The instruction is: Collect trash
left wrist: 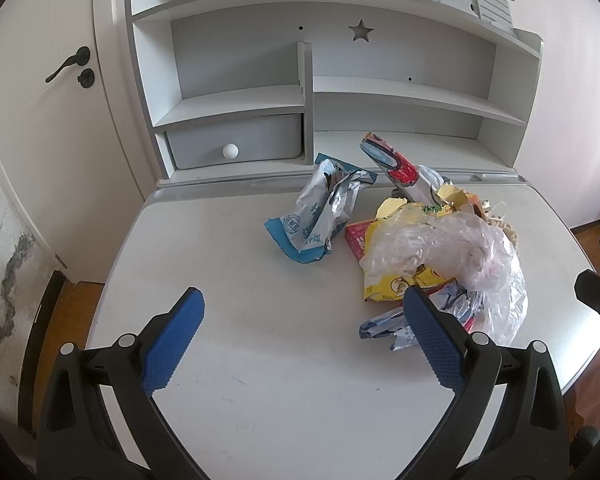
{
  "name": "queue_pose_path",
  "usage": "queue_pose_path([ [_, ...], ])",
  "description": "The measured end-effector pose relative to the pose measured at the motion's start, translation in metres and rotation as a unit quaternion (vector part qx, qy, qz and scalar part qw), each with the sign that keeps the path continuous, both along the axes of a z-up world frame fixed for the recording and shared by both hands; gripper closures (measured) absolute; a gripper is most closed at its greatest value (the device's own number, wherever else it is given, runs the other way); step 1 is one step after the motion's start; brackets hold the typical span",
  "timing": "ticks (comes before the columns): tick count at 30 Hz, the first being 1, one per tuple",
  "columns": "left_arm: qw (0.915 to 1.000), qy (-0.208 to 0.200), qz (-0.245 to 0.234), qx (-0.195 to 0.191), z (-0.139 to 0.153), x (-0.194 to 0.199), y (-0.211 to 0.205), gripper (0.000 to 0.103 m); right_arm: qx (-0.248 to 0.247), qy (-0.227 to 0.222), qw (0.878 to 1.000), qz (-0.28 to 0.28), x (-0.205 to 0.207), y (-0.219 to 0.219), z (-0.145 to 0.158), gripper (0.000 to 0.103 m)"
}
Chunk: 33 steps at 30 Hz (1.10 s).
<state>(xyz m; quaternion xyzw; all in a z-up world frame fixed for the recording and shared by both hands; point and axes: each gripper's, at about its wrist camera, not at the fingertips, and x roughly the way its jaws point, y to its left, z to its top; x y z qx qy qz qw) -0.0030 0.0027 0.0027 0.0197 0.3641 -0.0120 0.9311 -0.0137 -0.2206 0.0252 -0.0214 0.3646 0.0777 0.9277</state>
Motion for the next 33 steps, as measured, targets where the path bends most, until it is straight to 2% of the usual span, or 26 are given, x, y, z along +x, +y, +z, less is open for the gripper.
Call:
queue_pose_path([
  [19,1.0,0.004,-0.001,0.0,-0.002,0.003,0.001,0.006,-0.003,0.005,1.0,0.011,0.0,0.003,-0.001,0.006],
  [22,0.9996,0.016,-0.021,-0.005,-0.004,0.01,0.004,0.006,-0.003,0.007,1.0,0.015,0.004,0.003,-0.003,0.006],
  [26,0.9975,0.033,-0.051,-0.036,-0.001,0.033,0.013,0.006,-0.002,0.015,0.999,0.031,0.012,0.005,-0.006,0.006],
  [31,0.9959,0.047,-0.075,-0.015,-0.003,0.083,0.012,0.006,-0.003,0.03,0.998,0.051,0.022,0.013,-0.017,0.006],
  [33,0.9938,0.067,-0.087,-0.016,-0.011,0.11,0.009,0.006,-0.003,0.036,0.998,0.056,0.026,0.015,-0.021,0.006],
])
